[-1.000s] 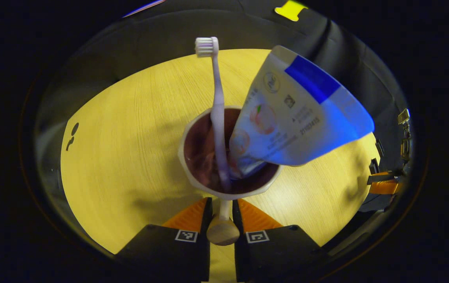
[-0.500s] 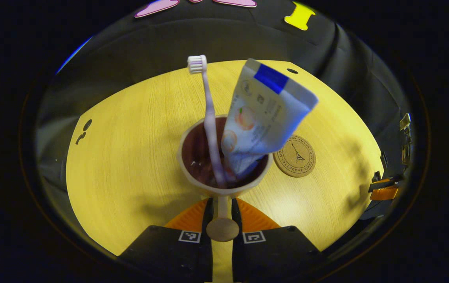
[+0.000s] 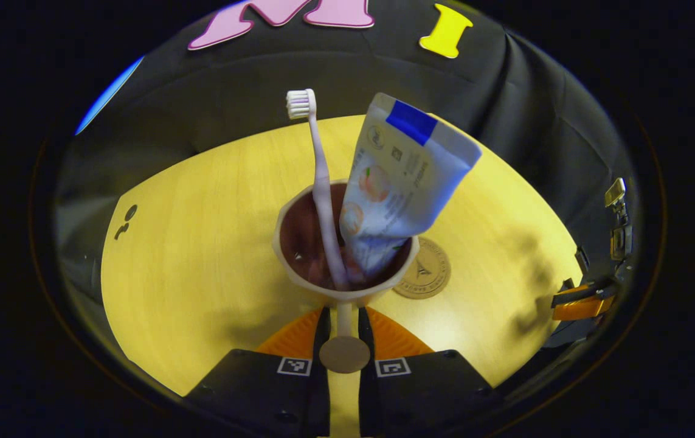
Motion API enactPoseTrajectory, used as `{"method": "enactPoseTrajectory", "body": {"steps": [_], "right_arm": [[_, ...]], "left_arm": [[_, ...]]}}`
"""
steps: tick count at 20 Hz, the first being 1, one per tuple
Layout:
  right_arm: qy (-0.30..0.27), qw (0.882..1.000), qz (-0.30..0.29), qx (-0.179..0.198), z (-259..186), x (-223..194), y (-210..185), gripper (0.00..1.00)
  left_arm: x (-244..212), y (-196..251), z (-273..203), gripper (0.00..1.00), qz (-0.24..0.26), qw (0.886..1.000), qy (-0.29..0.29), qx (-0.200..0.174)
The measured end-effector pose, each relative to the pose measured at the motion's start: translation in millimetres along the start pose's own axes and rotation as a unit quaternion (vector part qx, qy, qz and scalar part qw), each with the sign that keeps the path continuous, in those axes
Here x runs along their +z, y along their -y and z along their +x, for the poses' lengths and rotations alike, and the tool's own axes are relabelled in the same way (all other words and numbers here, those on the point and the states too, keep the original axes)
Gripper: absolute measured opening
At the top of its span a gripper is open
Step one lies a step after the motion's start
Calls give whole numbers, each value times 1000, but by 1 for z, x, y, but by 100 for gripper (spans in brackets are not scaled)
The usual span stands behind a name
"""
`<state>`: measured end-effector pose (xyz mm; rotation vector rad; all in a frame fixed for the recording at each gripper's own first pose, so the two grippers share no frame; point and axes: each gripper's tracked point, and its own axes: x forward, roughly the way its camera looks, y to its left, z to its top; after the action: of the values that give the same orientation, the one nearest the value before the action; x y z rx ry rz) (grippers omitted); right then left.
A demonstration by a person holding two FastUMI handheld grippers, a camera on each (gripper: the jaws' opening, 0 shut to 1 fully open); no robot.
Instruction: Put the toothbrush and toothpaste on the desktop into the cup, then pick up the cup and place it on the coaster on the desktop.
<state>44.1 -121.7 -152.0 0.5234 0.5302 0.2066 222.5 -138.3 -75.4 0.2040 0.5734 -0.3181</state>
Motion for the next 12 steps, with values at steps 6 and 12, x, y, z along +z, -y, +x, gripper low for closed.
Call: {"method": "enactPoseTrajectory", "body": {"steps": [6,12], "right_arm": [[6,1000,8,-5,-9,4,15,68],[11,1000,21,-14,-22,7,31,68]], "left_arm": [[10,46,16,23,25,999,-6,-25],[7,67,27,23,46,998,-16,-33]]}}
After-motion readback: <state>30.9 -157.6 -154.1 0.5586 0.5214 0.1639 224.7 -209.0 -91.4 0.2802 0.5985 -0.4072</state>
